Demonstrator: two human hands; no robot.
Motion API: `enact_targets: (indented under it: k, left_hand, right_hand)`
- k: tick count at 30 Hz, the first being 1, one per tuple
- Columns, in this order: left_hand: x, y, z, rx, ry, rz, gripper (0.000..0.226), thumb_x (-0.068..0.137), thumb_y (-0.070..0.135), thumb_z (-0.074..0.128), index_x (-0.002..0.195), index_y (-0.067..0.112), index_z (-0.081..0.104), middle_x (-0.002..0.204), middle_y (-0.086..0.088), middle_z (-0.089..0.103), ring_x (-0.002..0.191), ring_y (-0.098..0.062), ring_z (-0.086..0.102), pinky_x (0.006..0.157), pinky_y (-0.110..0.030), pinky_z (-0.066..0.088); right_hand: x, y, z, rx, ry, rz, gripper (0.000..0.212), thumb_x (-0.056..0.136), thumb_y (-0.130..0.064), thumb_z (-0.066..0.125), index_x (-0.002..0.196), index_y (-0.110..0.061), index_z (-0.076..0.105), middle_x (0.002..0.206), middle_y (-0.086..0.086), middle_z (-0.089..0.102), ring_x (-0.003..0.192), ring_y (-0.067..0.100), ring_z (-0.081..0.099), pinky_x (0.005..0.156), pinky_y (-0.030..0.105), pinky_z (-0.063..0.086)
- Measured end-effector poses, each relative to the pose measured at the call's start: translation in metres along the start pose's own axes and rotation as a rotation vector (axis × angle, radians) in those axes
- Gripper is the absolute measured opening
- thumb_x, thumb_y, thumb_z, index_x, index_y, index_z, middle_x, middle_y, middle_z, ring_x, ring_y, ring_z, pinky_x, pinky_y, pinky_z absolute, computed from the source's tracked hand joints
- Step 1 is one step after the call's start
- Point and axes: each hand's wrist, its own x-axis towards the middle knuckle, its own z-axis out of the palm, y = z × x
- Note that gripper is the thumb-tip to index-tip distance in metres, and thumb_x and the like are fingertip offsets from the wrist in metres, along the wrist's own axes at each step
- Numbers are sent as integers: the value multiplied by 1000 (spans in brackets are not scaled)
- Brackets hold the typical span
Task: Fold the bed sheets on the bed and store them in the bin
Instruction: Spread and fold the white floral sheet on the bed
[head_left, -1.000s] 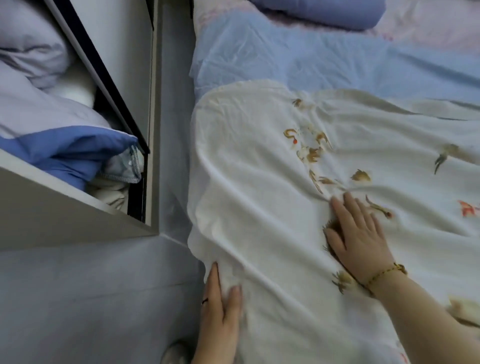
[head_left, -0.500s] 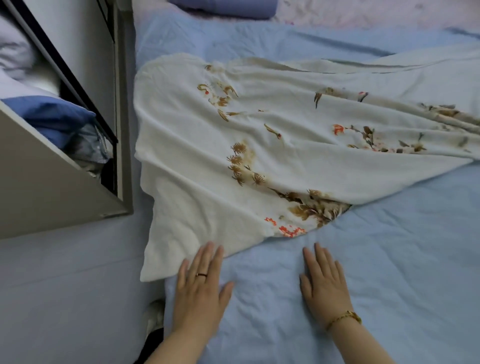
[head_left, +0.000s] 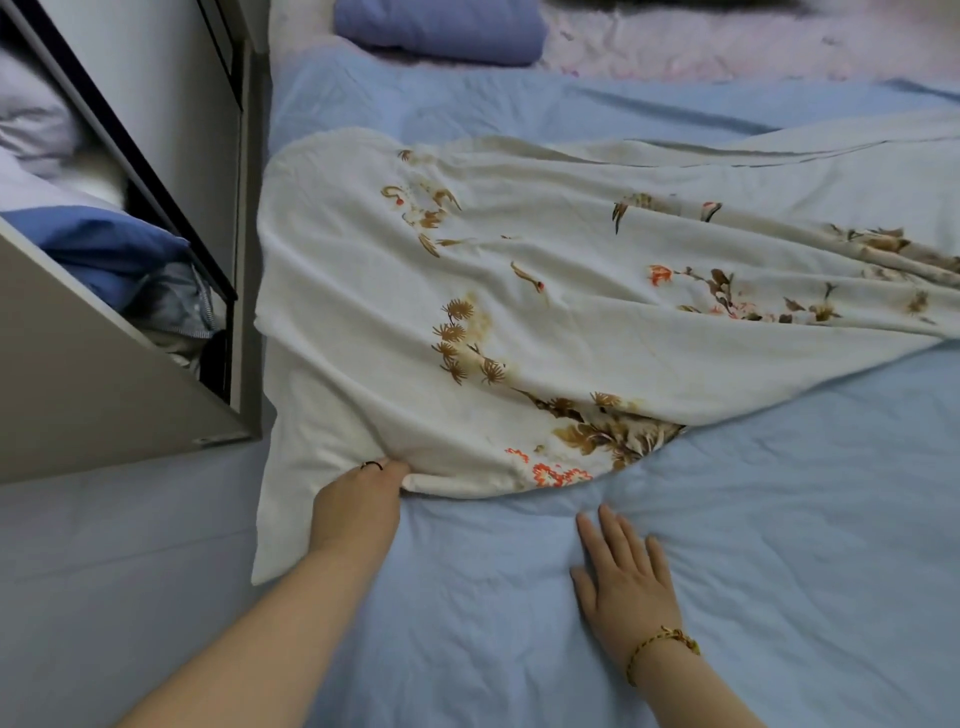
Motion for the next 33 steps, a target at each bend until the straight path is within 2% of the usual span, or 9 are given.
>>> enact_targets:
  k: [2,4,7,11,17,21,23,26,33]
  left_hand:
    - [-2,-6,-4,11,-70,-25,41,95,7,33,127,25,50,116,-1,60,105,-19,57,68,-26,36]
    - [-11,-10,-12,17,3,54,46,81,-3,47,114,24,65,90,-2,70,80,-17,67,46,-23,25]
    - [-26,-26,-21,21,104,216,35,54,5,53,78,21,73,43,4,59,33,-18,54,33,-7,7]
    - [-44,-37,-29,17,421,278,31,68,8,35,93,20,50,54,-4,67,50,-23,61,50,-27,43]
    - [-56,-30,-34,102,535,245,36,69,4,37,88,11,67,67,-9,72,71,-22,59,70,-29,36]
    - [-62,-24,-23,116,450,100,41,67,7,35,76,2,74,70,-10,73,53,-25,69,71,-32,35]
    - [-63,-23,-21,126,408,76,43,65,9,33,75,3,75,71,-10,73,54,-25,69,72,-32,35]
    - [-71,-22,-23,163,360,66,45,62,11,32,72,6,76,67,-7,73,49,-22,67,56,-26,46]
    - [-123,-21,-20,156,292,74,43,62,13,33,68,6,75,62,-8,71,45,-23,65,39,-30,50]
  right_hand:
    - [1,1,2,44,173,-36,64,73,-44,26,105,-10,69,110,4,69,92,22,69,89,34,40]
    - [9,10,-5,114,277,-54,45,70,-37,37,91,-12,67,81,6,71,66,23,68,63,33,54]
    - [34,31,-22,197,565,-28,44,70,-29,38,106,-7,49,92,21,67,87,27,54,64,38,55]
    - [78,75,-38,19,595,-108,54,64,-21,56,114,-3,51,107,30,63,94,43,59,70,50,54]
    - [119,106,-74,-152,582,-208,48,70,-3,63,117,0,56,119,26,59,110,44,53,88,58,44]
    - [127,135,-98,-109,359,-163,48,94,-5,42,141,-7,34,150,11,31,138,29,29,111,35,19]
    - [126,141,-97,-108,385,-195,43,86,7,49,128,2,50,132,22,52,120,38,50,99,43,38]
    - [125,153,-90,-149,576,-373,29,50,22,53,72,8,65,61,22,61,47,40,60,41,43,50]
    - [65,168,-67,-237,420,-545,51,12,3,88,49,-8,55,40,3,51,27,20,49,26,24,35]
